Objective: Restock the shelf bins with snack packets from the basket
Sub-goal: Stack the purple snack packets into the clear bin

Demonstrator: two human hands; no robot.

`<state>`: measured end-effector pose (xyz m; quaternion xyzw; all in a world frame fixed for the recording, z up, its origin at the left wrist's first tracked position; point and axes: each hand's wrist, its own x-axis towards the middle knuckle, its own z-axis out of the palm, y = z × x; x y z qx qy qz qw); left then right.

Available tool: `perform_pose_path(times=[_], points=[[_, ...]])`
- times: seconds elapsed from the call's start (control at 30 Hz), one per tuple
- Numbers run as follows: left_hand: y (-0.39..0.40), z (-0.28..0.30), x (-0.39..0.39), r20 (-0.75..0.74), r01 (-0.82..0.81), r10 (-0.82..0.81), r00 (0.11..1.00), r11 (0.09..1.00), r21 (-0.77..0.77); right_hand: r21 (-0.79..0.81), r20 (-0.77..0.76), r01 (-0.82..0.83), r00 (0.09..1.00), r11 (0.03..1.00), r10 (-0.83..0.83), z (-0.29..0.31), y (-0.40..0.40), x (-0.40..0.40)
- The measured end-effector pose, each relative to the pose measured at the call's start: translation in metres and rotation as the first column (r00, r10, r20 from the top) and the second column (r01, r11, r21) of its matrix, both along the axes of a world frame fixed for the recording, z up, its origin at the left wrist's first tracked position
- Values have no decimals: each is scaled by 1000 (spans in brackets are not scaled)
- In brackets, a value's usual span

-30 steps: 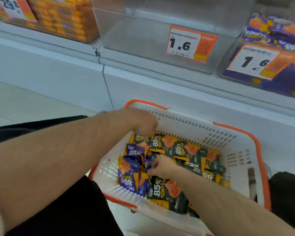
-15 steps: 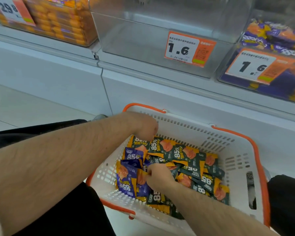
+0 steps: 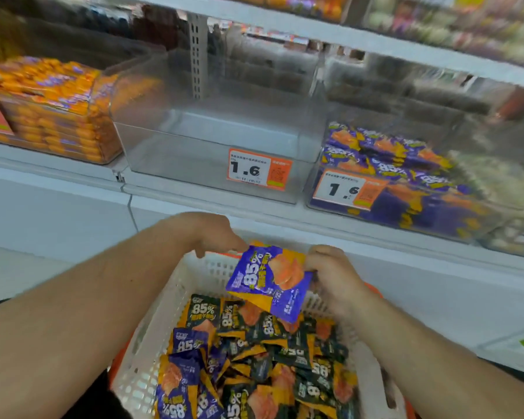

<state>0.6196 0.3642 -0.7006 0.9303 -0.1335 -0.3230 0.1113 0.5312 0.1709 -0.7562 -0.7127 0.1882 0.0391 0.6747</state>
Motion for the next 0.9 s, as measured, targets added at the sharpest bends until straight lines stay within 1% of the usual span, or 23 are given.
perform_pose_path(times=[0.07, 0.17, 0.23, 0.27, 0.3, 0.37, 0.4, 0.47, 0.53, 0.6, 0.63, 0.67, 0.7, 0.73, 0.77, 0.8, 0.83, 0.9], points=[[-5, 17, 0, -98, -42, 34, 995, 996, -82, 85, 56, 32, 998, 996, -37, 21, -5, 1], [-10, 29, 4, -182, -30, -9, 983, 976, -214, 176, 107, 56, 991, 983, -76, 42, -12, -2], [-14, 32, 7, -216, -25, -50, 975, 942, -334, 206, 142, 40, 987, 978, -71, 49, -15, -6], [-17, 34, 8, -228, -41, -59, 972, 910, -412, 190, 161, 27, 985, 981, -59, 51, -17, -8], [-21, 38, 7, -224, -57, -62, 973, 872, -487, 158, 176, 14, 983, 987, -42, 53, -20, -10], [-30, 48, 5, -149, -62, -40, 988, 785, -616, 92, 198, -12, 980, 996, -6, 58, -28, -14], [-36, 53, 5, -87, -58, -1, 996, 733, -678, 63, 216, -15, 976, 998, 1, 62, -31, -16], [-48, 60, 3, 26, -62, 138, 990, 596, -801, 38, 252, 4, 968, 999, -14, 74, -35, -19], [-61, 61, 0, 72, -70, 291, 954, 449, -891, 66, 292, 45, 954, 997, -62, 86, -39, -17], [-73, 59, -2, 86, -48, 399, 913, 313, -948, 133, 339, 114, 928, 984, -153, 98, -46, -11], [-77, 56, -2, 135, 4, 435, 891, 288, -958, 134, 366, 170, 907, 976, -208, 107, -52, -7], [-80, 51, -2, 245, 93, 447, 860, 337, -937, 110, 392, 238, 882, 965, -262, 116, -58, -3], [-82, 45, -1, 408, 195, 420, 810, 463, -864, 75, 421, 312, 851, 947, -314, 126, -67, 3], [-83, 39, -1, 580, 285, 350, 735, 617, -734, 40, 439, 382, 823, 923, -360, 135, -77, 10], [-84, 34, -1, 708, 338, 250, 660, 743, -578, -2, 442, 446, 803, 895, -399, 142, -89, 18], [-86, 29, -2, 774, 359, 143, 617, 824, -439, -44, 438, 493, 791, 869, -426, 148, -102, 27], [-88, 25, -2, 791, 360, 49, 610, 872, -331, -79, 427, 519, 789, 851, -441, 152, -116, 37], [-93, 18, -2, 778, 340, -89, 622, 926, -166, -130, 359, 539, 808, 832, -467, 156, -136, 52]])
